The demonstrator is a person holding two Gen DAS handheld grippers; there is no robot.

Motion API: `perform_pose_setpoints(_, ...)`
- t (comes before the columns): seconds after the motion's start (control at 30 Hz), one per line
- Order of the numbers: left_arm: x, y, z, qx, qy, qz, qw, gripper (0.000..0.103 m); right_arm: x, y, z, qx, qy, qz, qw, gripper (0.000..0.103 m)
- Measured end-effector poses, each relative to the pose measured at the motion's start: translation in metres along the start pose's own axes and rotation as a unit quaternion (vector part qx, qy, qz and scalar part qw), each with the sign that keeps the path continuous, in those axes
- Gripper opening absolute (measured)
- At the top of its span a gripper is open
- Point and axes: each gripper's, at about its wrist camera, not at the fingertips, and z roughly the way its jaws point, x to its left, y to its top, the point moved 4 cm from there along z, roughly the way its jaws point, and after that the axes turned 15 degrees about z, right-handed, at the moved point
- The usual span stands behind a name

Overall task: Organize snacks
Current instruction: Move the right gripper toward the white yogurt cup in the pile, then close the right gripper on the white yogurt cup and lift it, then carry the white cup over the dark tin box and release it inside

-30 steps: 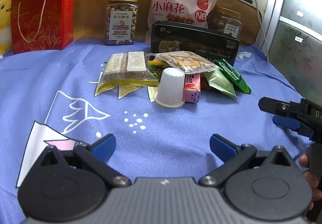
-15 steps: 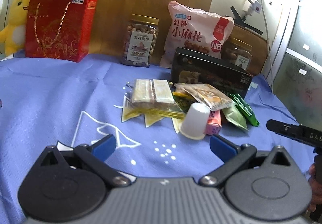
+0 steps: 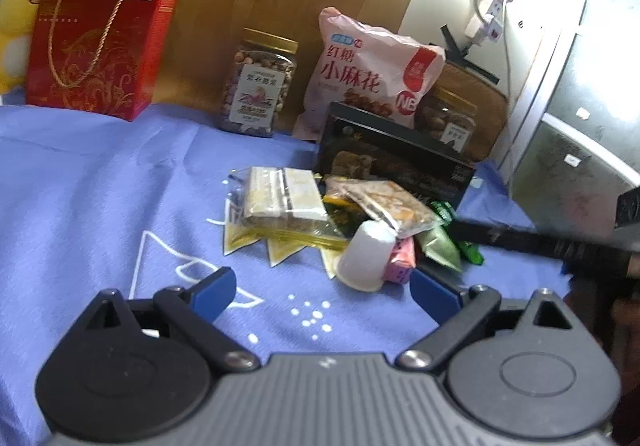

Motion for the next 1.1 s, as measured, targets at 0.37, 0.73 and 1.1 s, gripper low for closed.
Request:
perform_pose_setpoints(0.37,0.024,-0.001,-0.009,-0.006,-0.009,-0.052,0.9986,0.096,0.050,-0.017,0.071,0.059,-0.035,-0.175,0.982,0.041)
perform_pose_setpoints(0.73,0.025,-0.002,-0.006,0.000,-0.069,-0.070,0.9951,0.096,0.029,-0.022,0.022,0.109,0.090,0.002,0.990,0.035)
perform_pose_setpoints(1.1,-0.017,-0.001,0.014,0.026,-0.153,-0.043,0.9869,0.096,0.015,-0.040,-0.037,0.074,0.034,-0.051,0.995,0.046)
